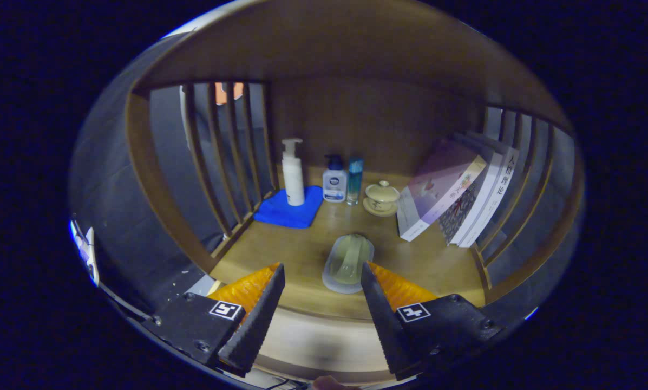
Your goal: Pull open the drawer, take out the items inside it, and place them on the countertop above the cabinet.
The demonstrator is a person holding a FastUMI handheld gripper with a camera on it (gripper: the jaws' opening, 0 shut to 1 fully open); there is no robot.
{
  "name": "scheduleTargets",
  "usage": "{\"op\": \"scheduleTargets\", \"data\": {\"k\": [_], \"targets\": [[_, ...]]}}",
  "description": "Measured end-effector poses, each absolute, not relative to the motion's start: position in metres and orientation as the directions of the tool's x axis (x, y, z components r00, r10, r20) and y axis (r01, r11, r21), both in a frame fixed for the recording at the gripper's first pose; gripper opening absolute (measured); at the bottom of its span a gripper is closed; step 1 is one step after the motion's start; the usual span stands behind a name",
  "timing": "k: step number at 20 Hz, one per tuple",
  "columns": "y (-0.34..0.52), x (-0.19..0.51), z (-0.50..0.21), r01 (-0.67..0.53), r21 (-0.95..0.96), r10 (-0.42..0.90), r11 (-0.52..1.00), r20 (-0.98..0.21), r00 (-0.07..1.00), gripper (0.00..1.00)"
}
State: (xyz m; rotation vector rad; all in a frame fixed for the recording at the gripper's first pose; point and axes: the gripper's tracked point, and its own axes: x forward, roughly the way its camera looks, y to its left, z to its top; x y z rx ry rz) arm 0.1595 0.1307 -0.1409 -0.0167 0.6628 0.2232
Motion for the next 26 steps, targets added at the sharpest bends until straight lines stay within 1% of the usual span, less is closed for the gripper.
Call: {"op": "scheduleTargets", "data": {"k": [4,5,6,11,15,17,22,24,26], "targets": [[0.134,0.125,-0.107,-0.261,0.038,0.248,0.965,-0.463,0.851,0.90],[0.135,0.115,-0.102,-0.271,0.037,0.260,0.962,-0.427,0.866,0.98],[0.134,0.106,-0.097,-0.275,0.036,0.266,0.961,-0.396,0.879,0.99],[0.134,0.057,-0.086,-0.308,0.060,0.314,0.949,-0.242,0.918,1.00],[0.127,0.027,-0.098,-0.299,0.020,0.298,0.954,-0.147,0.943,1.00],[0.123,0.008,-0.113,-0.291,0.004,0.289,0.957,-0.125,0.949,1.00],[0.112,-0.018,-0.167,-0.259,0.044,0.262,0.965,-0.155,0.952,1.00],[0.100,-0.027,-0.190,-0.220,0.052,0.225,0.974,-0.169,0.959,1.00],[0.100,-0.040,-0.204,-0.226,0.079,0.236,0.971,-0.165,0.958,1.00]]}}
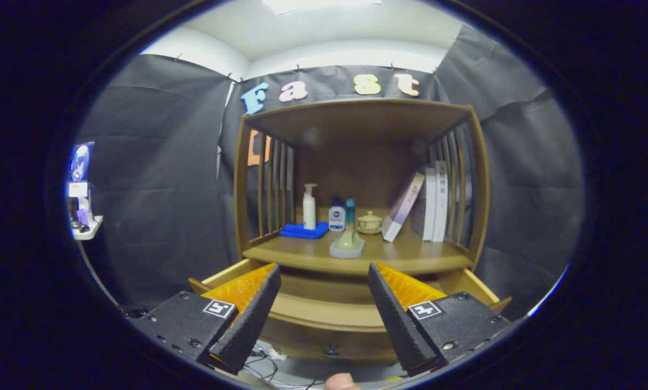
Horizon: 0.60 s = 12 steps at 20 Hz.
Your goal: Pull open the drawer, take out the items inside it, and place them on the countertop above the cabinet.
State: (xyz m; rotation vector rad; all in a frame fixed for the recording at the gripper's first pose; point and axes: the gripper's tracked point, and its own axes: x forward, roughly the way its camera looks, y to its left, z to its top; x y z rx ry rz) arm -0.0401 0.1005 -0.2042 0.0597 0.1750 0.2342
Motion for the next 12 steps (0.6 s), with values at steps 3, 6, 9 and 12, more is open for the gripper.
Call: {"op": "scheduleTargets", "data": {"k": [3,6,9,12], "targets": [[0.094,-0.054,-0.213,-0.218,0.044,0.222,0.975,-0.129,0.966,1.00],[0.096,-0.065,-0.233,-0.201,0.038,0.205,0.979,-0.142,0.969,1.00],[0.097,-0.071,-0.259,-0.185,0.038,0.189,0.982,-0.181,0.965,1.00],[0.097,-0.073,-0.289,-0.163,0.033,0.166,0.986,-0.239,0.957,1.00]]}}
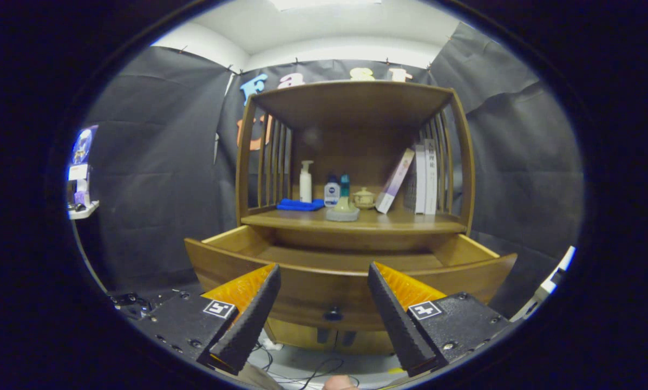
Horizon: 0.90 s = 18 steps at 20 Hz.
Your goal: Pull open the drawer, take out the items inside it, and place them on the countertop above the cabinet.
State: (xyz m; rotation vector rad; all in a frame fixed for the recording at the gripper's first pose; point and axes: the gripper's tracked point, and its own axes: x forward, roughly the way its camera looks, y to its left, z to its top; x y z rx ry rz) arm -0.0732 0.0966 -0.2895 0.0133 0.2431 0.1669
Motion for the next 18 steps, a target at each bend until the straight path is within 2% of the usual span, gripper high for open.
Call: {"op": "scheduleTargets", "data": {"k": [6,18], "targets": [[0.094,-0.060,-0.333,-0.098,0.072,0.116,0.993,-0.334,0.935,1.00],[0.088,-0.043,-0.345,-0.003,0.005,0.004,1.000,-0.348,0.938,1.00]]}}
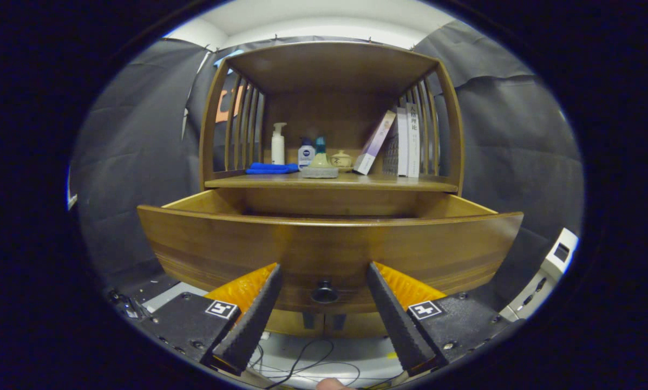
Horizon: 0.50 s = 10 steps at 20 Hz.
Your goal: Pull open the drawer, take out the items inside it, and place them on the countertop above the cabinet.
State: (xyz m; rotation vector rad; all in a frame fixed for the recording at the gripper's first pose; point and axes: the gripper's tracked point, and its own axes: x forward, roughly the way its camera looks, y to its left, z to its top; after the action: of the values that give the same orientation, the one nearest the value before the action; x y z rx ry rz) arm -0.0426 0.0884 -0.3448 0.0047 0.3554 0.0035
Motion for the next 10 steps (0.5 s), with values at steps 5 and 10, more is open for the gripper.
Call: {"op": "scheduleTargets", "data": {"k": [5,10], "targets": [[0.088,-0.030,-0.341,0.019,0.024,-0.009,1.000,-0.358,0.934,1.00],[0.089,-0.011,-0.339,0.022,0.034,-0.008,0.999,-0.358,0.934,1.00]]}}
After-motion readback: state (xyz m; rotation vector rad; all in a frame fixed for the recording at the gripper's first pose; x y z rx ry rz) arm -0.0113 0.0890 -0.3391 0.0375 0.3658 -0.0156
